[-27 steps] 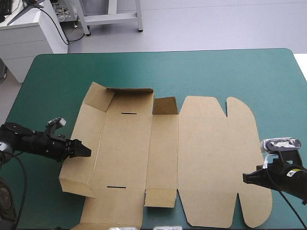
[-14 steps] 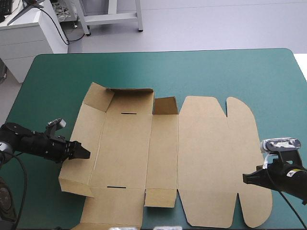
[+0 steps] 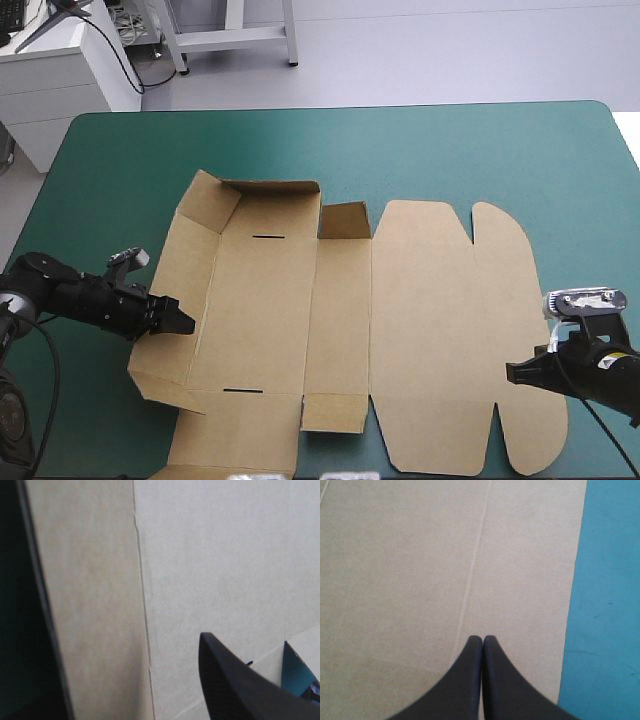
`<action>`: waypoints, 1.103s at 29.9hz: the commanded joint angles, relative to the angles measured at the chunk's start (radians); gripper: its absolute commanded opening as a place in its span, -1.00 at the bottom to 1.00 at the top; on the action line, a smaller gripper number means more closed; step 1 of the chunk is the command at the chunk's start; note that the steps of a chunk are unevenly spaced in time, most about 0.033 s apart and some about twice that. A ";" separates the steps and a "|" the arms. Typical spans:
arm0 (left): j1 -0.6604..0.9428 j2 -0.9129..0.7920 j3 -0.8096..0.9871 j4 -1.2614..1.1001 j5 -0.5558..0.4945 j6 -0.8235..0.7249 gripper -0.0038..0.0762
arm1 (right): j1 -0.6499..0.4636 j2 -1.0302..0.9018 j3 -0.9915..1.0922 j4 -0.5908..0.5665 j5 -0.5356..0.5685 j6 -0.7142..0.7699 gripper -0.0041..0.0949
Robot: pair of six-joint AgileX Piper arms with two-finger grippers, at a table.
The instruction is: Fold the box
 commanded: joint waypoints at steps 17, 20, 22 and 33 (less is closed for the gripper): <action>-0.016 -0.025 -0.021 -0.041 -0.031 -0.006 -0.92 | 0.001 0.001 -0.024 0.018 -0.035 -0.010 -0.96; -0.054 -0.027 -0.051 0.029 -0.035 -0.002 -0.92 | 0.001 0.001 -0.024 0.018 -0.035 -0.010 -0.96; -0.109 -0.027 -0.099 0.118 -0.037 -0.007 -0.92 | 0.001 0.001 -0.024 0.018 -0.035 -0.010 -0.96; -0.531 -0.027 -0.442 0.499 -0.234 -0.134 -0.92 | 0.001 0.001 -0.024 0.018 0.020 -0.010 -0.96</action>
